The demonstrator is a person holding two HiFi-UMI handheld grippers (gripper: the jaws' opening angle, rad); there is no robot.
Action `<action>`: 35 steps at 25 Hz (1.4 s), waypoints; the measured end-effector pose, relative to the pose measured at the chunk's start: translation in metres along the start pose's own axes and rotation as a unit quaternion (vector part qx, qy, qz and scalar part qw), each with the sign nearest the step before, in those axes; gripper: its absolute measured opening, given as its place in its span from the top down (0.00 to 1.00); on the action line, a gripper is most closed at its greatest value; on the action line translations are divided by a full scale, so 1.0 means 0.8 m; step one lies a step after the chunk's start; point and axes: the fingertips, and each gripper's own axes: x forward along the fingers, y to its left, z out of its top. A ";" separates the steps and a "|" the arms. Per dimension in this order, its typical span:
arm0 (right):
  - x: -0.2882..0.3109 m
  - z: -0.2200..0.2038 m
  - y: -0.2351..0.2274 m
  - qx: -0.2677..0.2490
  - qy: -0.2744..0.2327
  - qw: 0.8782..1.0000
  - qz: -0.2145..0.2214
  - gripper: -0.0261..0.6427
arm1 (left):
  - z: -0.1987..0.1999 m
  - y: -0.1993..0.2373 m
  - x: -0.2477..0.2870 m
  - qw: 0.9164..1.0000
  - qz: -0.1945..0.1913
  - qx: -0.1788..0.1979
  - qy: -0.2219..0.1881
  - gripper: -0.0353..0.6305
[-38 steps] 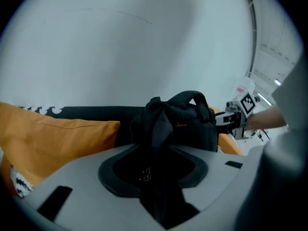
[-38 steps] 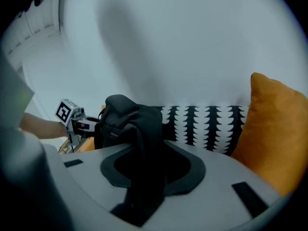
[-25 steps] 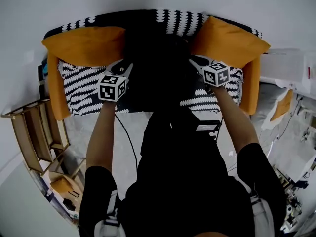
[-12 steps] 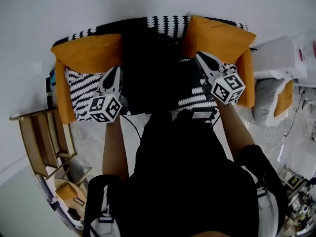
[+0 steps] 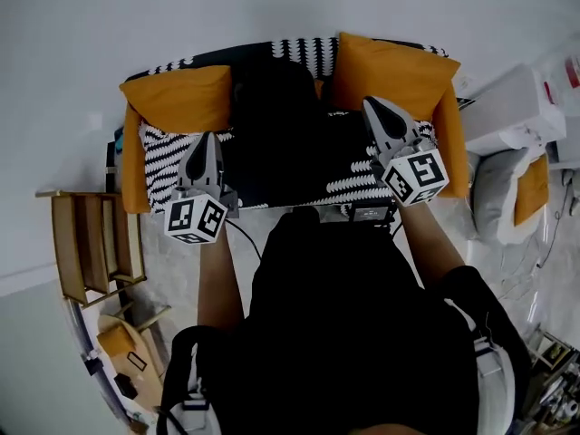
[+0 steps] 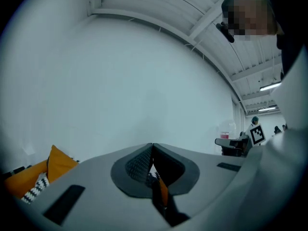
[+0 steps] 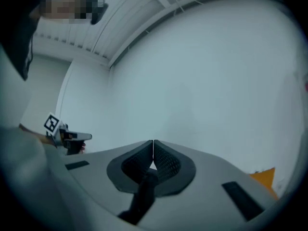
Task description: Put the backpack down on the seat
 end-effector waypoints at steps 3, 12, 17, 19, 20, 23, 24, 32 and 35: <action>-0.042 -0.006 0.009 -0.026 -0.001 1.000 -0.017 0.91 | -0.018 -0.024 -0.038 1.000 0.011 -0.019 0.005 0.92; -0.166 -0.039 0.049 0.000 0.013 1.000 -0.009 0.91 | -0.058 -0.109 -0.149 0.999 0.003 -0.029 0.035 0.92; -0.207 -0.067 0.063 0.007 0.038 0.999 -0.016 0.91 | -0.042 -0.107 -0.196 0.999 0.027 -0.028 0.020 0.92; -0.219 -0.075 0.068 0.015 0.043 0.999 -0.023 0.91 | -0.042 -0.108 -0.208 0.999 0.032 -0.014 0.018 0.92; -0.225 -0.079 0.072 0.020 0.044 0.998 -0.025 0.91 | -0.043 -0.109 -0.215 0.999 0.033 -0.009 0.017 0.92; -0.243 -0.089 0.089 0.033 0.051 0.998 -0.029 0.91 | -0.051 -0.114 -0.235 0.999 0.031 -0.003 0.019 0.92; -0.248 -0.093 0.095 0.035 0.054 0.997 -0.030 0.91 | -0.057 -0.116 -0.239 0.999 0.027 -0.007 0.024 0.92; -0.297 -0.102 0.178 0.028 0.055 0.997 -0.049 0.91 | -0.081 -0.119 -0.313 0.998 -0.026 -0.013 0.053 0.92; -0.322 -0.100 0.228 0.019 0.047 0.997 -0.051 0.91 | -0.089 -0.107 -0.362 0.998 -0.029 -0.006 0.061 0.92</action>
